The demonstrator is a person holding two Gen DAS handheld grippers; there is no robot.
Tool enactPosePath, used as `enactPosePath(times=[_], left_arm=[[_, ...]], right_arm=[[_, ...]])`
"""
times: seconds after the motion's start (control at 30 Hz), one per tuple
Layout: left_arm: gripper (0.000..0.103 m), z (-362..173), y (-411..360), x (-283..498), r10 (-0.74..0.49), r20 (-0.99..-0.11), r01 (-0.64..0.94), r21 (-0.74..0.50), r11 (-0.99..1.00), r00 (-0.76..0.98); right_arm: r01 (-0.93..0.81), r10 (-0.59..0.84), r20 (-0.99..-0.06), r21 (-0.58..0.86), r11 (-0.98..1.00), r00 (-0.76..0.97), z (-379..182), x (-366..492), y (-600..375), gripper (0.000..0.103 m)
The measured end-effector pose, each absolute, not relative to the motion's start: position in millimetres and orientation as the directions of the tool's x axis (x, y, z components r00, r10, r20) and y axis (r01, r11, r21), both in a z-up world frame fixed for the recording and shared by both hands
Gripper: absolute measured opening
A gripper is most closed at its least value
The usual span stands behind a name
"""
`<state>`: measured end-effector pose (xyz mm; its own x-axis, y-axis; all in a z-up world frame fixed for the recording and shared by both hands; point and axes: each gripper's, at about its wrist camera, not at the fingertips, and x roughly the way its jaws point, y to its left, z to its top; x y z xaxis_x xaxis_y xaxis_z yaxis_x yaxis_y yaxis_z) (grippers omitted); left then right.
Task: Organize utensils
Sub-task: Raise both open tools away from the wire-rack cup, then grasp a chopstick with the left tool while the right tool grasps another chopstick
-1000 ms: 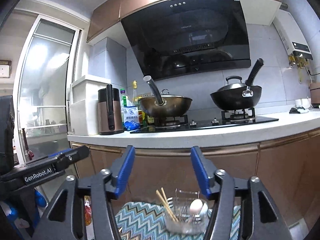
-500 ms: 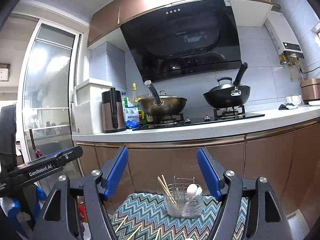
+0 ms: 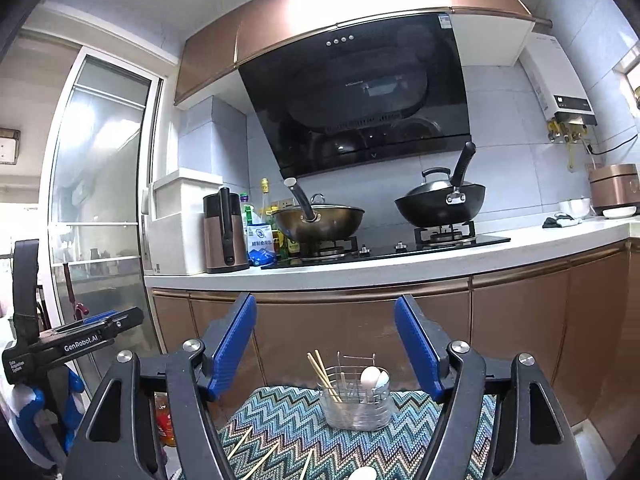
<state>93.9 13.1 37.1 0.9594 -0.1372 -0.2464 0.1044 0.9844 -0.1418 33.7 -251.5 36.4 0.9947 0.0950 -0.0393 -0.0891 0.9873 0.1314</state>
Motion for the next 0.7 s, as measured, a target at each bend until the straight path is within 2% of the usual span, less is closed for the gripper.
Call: enactPosePath(times=[0.17, 0.33, 0.7], left_arm=[[0.058, 30.9, 21.9, 93.5, -0.13, -0.27, 0.096, -0.136, 0.986, 0.954], [0.058, 16.6, 20.2, 106.7, -0.153, -0.335, 0.117, -0.126, 0.985, 0.93], [0.058, -23.2, 12.4, 147.9, -0.154, -0.447, 0.12, -0.104, 0.987, 0.881]], right_arm=[[-0.1, 0.108, -0.054, 0.13, 0.986, 0.993, 31.7, 34.4, -251.6, 0.071], [-0.109, 0.122, -0.09, 0.141, 0.984, 0.988, 23.5, 43.5, -252.7, 0.071], [-0.107, 0.141, -0.2, 0.174, 0.979, 0.97, -11.2, 80.6, -256.5, 0.069]])
